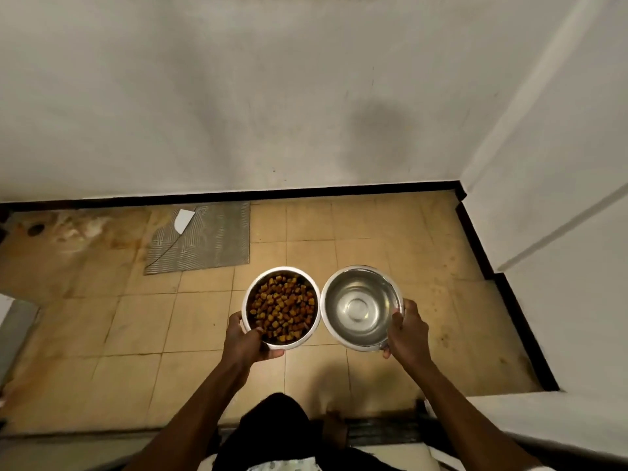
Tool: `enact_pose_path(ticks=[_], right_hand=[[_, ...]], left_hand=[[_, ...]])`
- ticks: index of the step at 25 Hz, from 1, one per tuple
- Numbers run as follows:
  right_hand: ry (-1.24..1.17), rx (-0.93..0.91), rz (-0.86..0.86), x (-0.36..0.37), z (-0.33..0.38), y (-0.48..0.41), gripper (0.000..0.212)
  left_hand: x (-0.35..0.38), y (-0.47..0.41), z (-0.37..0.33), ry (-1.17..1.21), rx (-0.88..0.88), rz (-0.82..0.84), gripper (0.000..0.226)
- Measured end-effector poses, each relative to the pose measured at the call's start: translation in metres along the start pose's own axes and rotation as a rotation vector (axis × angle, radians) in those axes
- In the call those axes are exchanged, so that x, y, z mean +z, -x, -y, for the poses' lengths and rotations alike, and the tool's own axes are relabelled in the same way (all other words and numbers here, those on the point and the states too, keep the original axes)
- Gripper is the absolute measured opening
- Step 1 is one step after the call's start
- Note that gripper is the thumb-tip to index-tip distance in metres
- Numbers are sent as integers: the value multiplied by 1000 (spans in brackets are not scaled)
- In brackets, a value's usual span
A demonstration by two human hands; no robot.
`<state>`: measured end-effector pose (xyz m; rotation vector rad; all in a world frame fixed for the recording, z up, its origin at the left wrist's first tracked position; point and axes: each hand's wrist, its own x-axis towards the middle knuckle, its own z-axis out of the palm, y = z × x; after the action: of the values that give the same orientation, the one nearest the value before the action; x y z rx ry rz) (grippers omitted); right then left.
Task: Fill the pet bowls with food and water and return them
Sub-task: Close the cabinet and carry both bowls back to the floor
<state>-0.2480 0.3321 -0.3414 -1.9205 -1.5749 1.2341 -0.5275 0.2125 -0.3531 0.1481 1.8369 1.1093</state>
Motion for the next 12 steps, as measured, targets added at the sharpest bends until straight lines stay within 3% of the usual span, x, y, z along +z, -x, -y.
enact_pose_path(ticks=[8,12], right_hand=[[-113,125,31,90,45,-180,17],[-170,190,58,163,37,-287,17]], left_hand=[[42,-207,-70,52,-84,28,53],[66,-332,-68,46,-174,-26,51]])
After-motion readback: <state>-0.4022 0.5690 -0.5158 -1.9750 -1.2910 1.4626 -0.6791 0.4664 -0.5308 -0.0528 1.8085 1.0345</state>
